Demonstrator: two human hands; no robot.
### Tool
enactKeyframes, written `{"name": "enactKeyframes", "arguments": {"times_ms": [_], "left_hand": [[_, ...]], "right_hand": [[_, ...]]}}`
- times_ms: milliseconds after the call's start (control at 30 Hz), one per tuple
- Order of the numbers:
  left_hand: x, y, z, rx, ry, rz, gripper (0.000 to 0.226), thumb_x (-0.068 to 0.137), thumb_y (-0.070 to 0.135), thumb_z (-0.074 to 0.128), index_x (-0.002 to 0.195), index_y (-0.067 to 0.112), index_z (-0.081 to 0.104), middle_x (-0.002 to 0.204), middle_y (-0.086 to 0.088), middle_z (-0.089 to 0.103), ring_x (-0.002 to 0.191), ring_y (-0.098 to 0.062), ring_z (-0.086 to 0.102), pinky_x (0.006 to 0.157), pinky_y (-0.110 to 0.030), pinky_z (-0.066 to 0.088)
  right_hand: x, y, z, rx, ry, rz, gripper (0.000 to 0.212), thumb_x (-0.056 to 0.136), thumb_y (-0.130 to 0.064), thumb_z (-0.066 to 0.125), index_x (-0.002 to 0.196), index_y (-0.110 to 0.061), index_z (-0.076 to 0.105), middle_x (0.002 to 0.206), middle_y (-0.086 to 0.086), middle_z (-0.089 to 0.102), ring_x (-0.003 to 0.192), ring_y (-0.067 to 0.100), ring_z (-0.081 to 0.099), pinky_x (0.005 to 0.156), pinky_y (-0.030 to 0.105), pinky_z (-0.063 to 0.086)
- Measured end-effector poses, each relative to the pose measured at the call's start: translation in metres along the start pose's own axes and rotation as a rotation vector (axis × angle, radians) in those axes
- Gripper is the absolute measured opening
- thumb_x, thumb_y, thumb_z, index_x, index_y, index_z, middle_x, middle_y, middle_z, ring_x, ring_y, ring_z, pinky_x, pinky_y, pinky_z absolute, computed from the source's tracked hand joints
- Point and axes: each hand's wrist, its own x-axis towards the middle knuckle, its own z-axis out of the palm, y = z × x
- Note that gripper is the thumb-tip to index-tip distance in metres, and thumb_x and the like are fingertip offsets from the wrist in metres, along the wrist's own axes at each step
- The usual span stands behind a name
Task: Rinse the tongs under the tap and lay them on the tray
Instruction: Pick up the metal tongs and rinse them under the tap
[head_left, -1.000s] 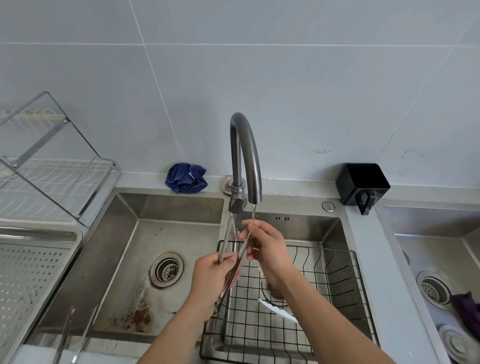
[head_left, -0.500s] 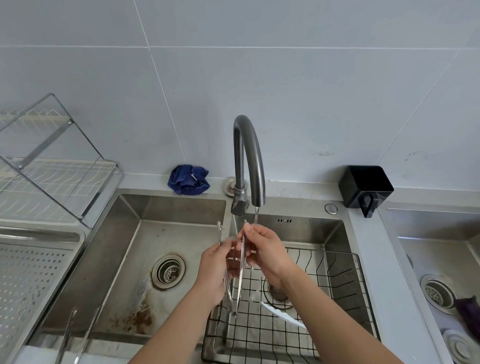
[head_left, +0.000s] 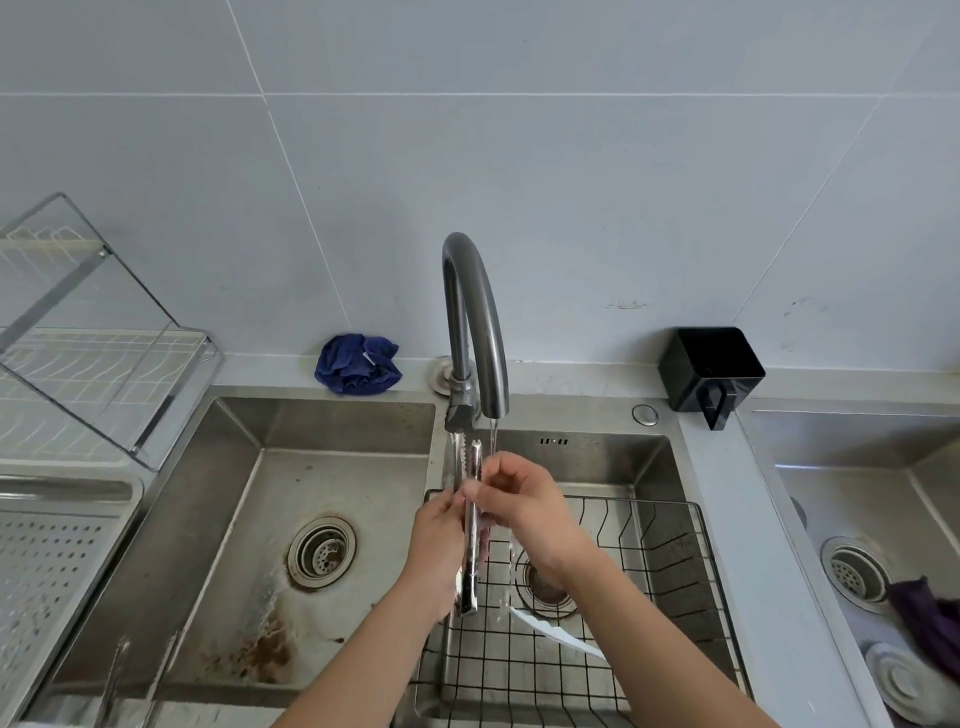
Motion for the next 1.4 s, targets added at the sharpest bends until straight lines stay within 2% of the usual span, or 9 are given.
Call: {"name": "enactKeyframes", "arguments": {"times_ms": [100,333,600,733,900,1067,1200,1300,1400], "left_hand": [[0.003,0.002,-0.003,-0.006,-0.004,0.023,0.04,0.101,0.039,0.057,0.096,0.002,0.071,0.063,-0.007,0.058,0.05,-0.017,0.051,0.046,-0.029,0.042],[0.008,-0.003,-0.001,0.057,0.057,0.138,0.031,0.102,0.035,0.058,0.094,0.013,0.078,0.094,-0.031,0.07,0.073,-0.026,0.065,0.052,-0.025,0.055],[0.002,0.0,0.001,0.031,0.037,0.166,0.041,0.084,0.056,0.065,0.084,0.017,0.077,0.059,-0.005,0.054,0.045,-0.019,0.052,0.04,-0.028,0.046],[0.01,-0.002,-0.004,0.064,0.077,0.179,0.031,0.101,0.031,0.06,0.09,0.005,0.074,0.088,-0.026,0.071,0.077,-0.029,0.068,0.071,-0.043,0.06],[0.005,-0.005,-0.003,0.108,0.097,0.197,0.032,0.098,0.037,0.063,0.073,0.02,0.072,0.063,-0.011,0.053,0.045,-0.019,0.05,0.04,-0.028,0.046],[0.005,-0.004,-0.005,0.117,0.15,0.212,0.034,0.098,0.036,0.064,0.069,0.02,0.072,0.06,-0.004,0.059,0.053,-0.019,0.055,0.047,-0.031,0.049],[0.005,0.004,-0.001,-0.028,0.025,0.111,0.031,0.104,0.024,0.055,0.088,0.019,0.081,0.083,-0.014,0.075,0.067,-0.018,0.068,0.054,-0.028,0.055],[0.003,0.006,0.001,0.025,-0.069,-0.016,0.034,0.103,0.025,0.054,0.084,0.012,0.079,0.068,-0.011,0.069,0.054,-0.016,0.062,0.048,-0.03,0.049],[0.001,0.006,0.001,-0.037,-0.128,-0.094,0.031,0.105,0.016,0.049,0.097,0.003,0.077,0.061,-0.005,0.054,0.045,-0.015,0.045,0.042,-0.027,0.038]], "right_hand": [[0.004,-0.011,-0.004,0.118,0.05,-0.03,0.007,0.092,-0.012,0.07,0.098,-0.009,0.073,0.091,0.012,0.072,0.085,0.025,0.068,0.078,0.036,0.058],[-0.003,-0.004,0.001,0.072,0.042,0.012,0.031,0.103,-0.034,0.057,0.082,-0.016,0.071,0.083,0.012,0.07,0.08,0.025,0.066,0.077,0.037,0.057],[-0.001,-0.006,0.003,0.375,0.061,0.028,0.013,0.097,-0.02,0.066,0.092,-0.01,0.073,0.085,0.011,0.07,0.079,0.023,0.065,0.076,0.034,0.057],[-0.007,-0.001,0.001,0.199,0.005,0.039,0.02,0.094,-0.025,0.071,0.075,-0.021,0.065,0.083,0.011,0.071,0.078,0.024,0.067,0.077,0.036,0.056],[0.001,-0.01,0.005,0.206,0.177,-0.033,0.016,0.101,-0.023,0.062,0.094,-0.011,0.069,0.08,0.009,0.069,0.069,0.022,0.065,0.069,0.034,0.058],[-0.004,0.002,0.011,0.132,0.187,-0.052,0.008,0.101,-0.007,0.06,0.101,-0.009,0.068,0.077,0.01,0.07,0.071,0.021,0.067,0.072,0.034,0.06],[-0.012,0.021,0.007,-0.356,0.081,-0.069,0.01,0.096,-0.031,0.063,0.091,-0.024,0.068,0.081,-0.002,0.066,0.075,0.021,0.062,0.074,0.053,0.058],[-0.011,0.017,-0.002,-0.382,0.184,-0.106,0.028,0.095,-0.051,0.057,0.089,-0.026,0.07,0.084,-0.002,0.068,0.075,0.017,0.065,0.068,0.042,0.059],[0.0,0.007,-0.014,-0.231,0.413,-0.045,0.018,0.103,-0.036,0.056,0.101,-0.026,0.071,0.09,0.005,0.073,0.072,0.021,0.069,0.058,0.031,0.055]]}}
